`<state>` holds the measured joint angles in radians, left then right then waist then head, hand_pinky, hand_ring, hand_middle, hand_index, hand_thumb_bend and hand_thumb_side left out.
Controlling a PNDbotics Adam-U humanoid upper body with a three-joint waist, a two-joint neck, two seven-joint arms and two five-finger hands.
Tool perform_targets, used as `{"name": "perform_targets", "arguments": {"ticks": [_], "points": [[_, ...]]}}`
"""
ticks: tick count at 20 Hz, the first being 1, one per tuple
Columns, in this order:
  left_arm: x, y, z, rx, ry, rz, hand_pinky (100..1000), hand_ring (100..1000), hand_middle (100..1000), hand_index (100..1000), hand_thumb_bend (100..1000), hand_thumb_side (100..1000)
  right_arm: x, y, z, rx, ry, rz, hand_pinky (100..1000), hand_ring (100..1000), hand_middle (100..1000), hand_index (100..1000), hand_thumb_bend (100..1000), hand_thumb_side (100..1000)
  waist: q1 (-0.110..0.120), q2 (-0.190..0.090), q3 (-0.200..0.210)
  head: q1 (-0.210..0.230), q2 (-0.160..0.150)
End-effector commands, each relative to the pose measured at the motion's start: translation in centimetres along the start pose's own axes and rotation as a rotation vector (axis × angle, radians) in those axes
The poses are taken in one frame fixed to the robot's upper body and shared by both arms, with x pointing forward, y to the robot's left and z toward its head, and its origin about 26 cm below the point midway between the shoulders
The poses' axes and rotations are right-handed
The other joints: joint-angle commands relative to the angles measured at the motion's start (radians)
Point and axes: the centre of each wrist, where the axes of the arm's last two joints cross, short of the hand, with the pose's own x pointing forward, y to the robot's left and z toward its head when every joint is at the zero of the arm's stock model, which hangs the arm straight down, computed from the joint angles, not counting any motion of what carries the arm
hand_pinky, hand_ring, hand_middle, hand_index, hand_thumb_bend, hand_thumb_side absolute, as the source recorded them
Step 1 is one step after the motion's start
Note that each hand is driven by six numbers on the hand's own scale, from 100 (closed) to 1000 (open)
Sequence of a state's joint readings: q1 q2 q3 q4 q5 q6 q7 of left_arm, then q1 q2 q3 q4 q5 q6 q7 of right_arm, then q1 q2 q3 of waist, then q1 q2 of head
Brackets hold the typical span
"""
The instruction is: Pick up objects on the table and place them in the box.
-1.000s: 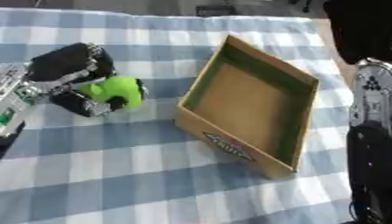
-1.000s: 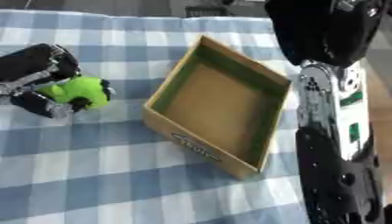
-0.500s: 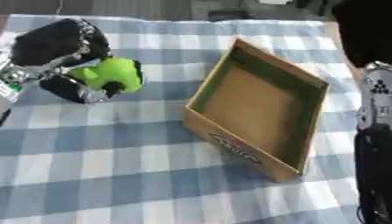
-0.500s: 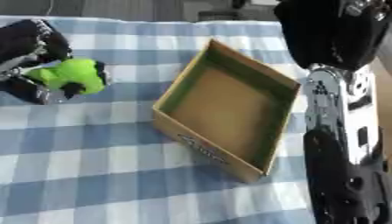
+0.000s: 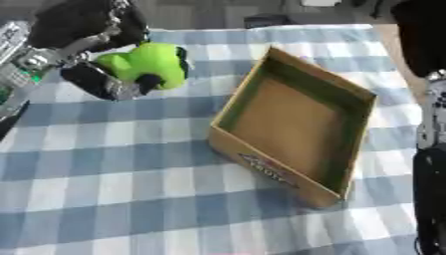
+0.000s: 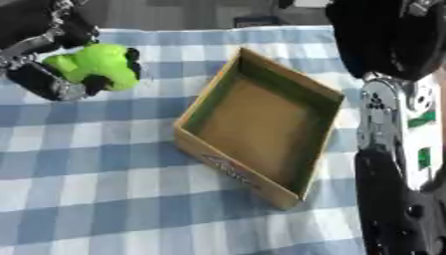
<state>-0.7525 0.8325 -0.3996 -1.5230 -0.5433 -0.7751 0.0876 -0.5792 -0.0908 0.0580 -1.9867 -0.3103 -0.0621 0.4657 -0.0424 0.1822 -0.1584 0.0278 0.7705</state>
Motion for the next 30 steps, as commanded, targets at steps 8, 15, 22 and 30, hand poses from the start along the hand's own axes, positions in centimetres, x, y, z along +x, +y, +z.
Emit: {"name": "perform_targets", "arguments": {"ticks": [8, 15, 22, 30], "points": [[-0.4, -0.3, -2.2, -0.021, -0.085, 0.039, 100, 100, 100, 192, 145, 740, 0.7, 0.4, -1.6, 0.022, -0.062, -0.034, 439, 546, 654, 783, 100, 929, 0.022, -0.015, -0.017, 0.010, 0.000], [-0.6, -0.6, -2.8, -0.029, -0.105, 0.064, 100, 100, 100, 193, 146, 741, 0.9, 0.8, -2.7, 0.004, -0.106, -0.076, 417, 539, 645, 773, 100, 929, 0.037, -0.004, -0.044, 0.035, 0.000], [-0.9, -0.3, -3.3, -0.014, -0.127, 0.039, 100, 100, 100, 192, 146, 740, 1.2, 1.6, -4.2, 0.013, -0.154, -0.122, 421, 537, 641, 768, 100, 929, 0.067, 0.017, -0.082, 0.078, 0.000], [-1.0, -0.9, -4.1, -0.007, -0.174, 0.018, 100, 100, 100, 195, 148, 742, 1.5, 2.6, -5.7, 0.038, -0.199, -0.178, 423, 537, 641, 770, 100, 931, 0.097, 0.049, -0.124, 0.111, 0.000]]}}
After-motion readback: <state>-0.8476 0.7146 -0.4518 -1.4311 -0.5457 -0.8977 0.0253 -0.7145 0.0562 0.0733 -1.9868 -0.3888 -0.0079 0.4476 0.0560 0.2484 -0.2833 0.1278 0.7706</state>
